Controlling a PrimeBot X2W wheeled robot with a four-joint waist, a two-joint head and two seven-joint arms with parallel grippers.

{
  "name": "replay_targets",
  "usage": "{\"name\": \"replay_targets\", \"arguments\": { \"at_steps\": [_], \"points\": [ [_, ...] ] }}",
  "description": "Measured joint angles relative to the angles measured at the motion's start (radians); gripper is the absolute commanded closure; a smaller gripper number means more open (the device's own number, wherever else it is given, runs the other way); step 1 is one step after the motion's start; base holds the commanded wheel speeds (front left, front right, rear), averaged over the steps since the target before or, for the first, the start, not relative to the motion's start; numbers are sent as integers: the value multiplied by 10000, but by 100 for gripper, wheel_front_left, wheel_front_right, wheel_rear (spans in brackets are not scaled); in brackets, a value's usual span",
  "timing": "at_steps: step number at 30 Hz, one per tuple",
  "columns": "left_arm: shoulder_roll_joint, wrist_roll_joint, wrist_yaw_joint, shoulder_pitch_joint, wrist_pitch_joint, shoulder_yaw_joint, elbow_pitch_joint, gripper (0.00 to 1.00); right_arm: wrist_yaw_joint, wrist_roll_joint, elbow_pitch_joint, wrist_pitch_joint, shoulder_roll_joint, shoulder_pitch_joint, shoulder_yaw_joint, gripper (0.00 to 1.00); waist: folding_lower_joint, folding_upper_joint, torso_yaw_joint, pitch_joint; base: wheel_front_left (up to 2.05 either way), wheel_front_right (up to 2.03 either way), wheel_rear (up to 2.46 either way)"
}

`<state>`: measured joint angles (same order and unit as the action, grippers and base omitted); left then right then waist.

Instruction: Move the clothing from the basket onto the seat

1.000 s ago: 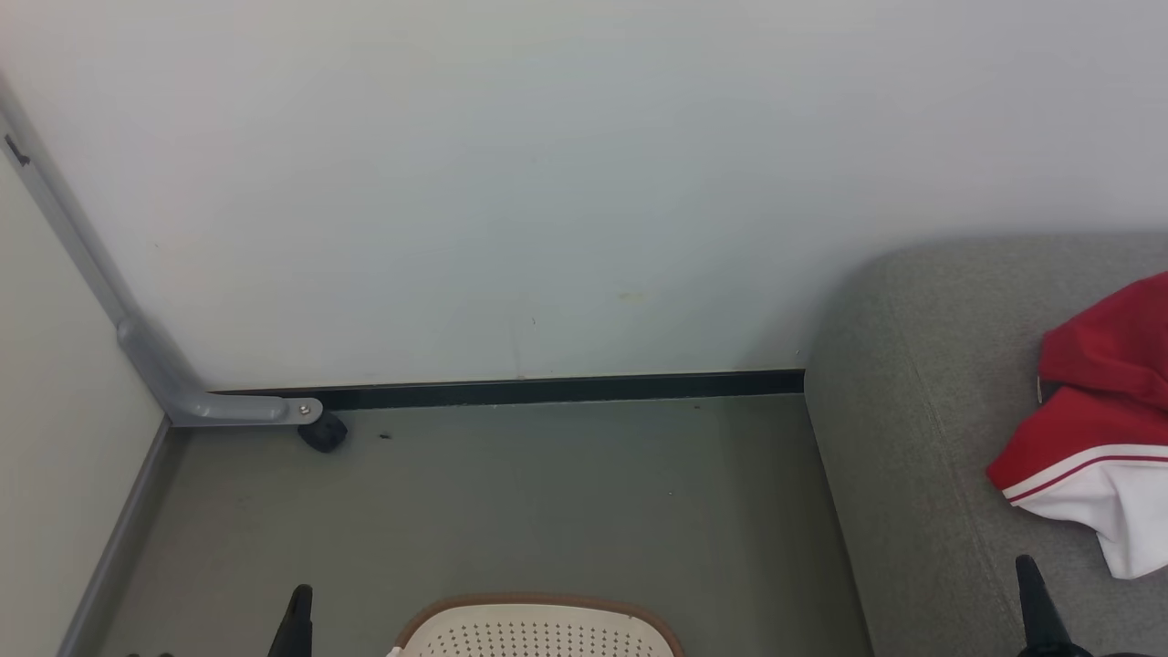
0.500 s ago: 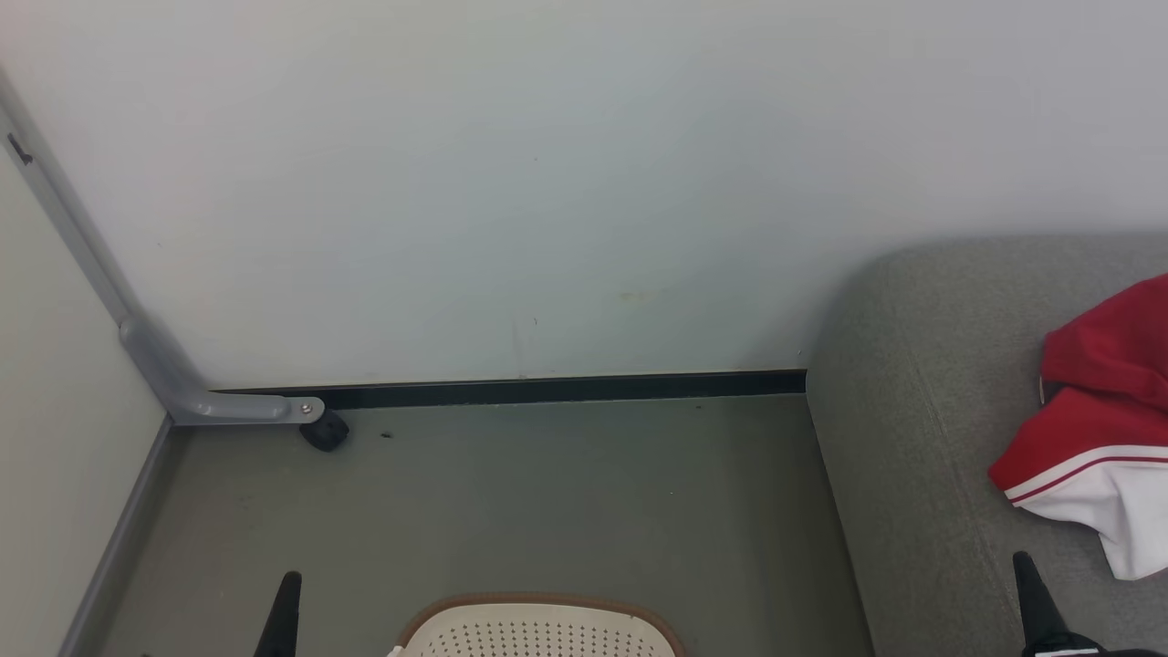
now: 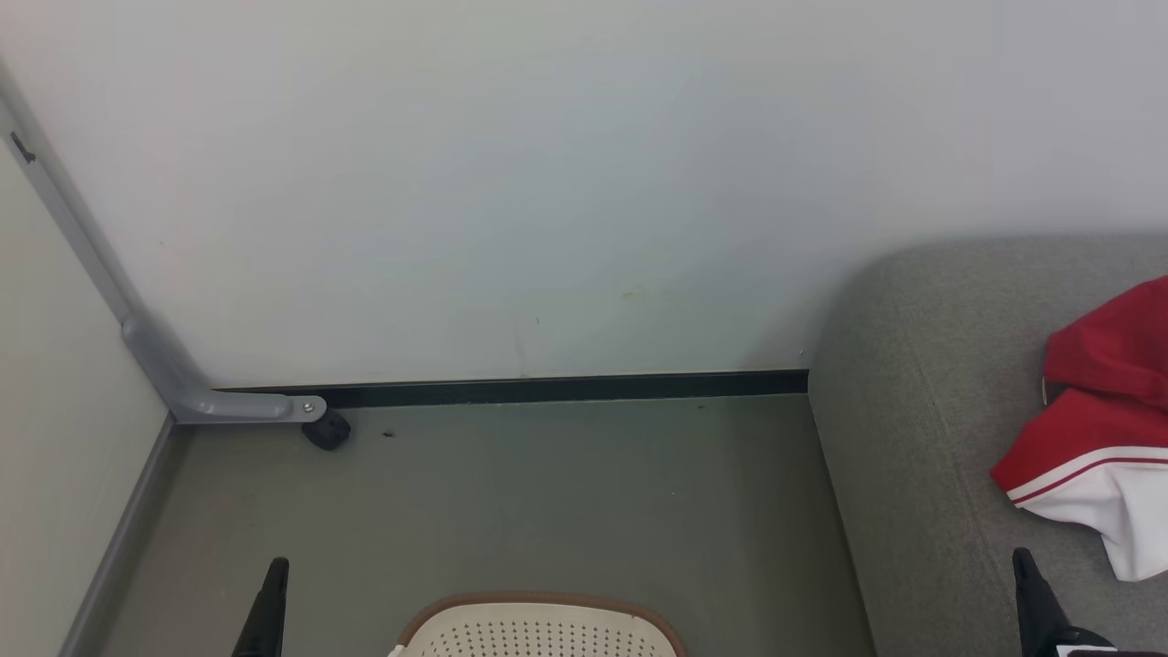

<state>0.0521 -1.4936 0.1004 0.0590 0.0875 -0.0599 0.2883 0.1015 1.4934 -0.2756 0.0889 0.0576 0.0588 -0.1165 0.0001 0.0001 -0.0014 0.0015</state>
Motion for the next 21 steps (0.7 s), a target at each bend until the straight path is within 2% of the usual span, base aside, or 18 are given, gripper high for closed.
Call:
{"name": "replay_targets", "arguments": {
  "at_steps": [8,21],
  "points": [
    [-92,-907,157,62,238,-261,90,100,130,999,-234,207,-130,188,-184,100,0,0,14,3,0,0,0],
    [-127,-909,230,172,255,-267,115,100,130,1005,-245,245,-140,189,-199,100,0,0,14,3,0,0,0]
  ]
}}
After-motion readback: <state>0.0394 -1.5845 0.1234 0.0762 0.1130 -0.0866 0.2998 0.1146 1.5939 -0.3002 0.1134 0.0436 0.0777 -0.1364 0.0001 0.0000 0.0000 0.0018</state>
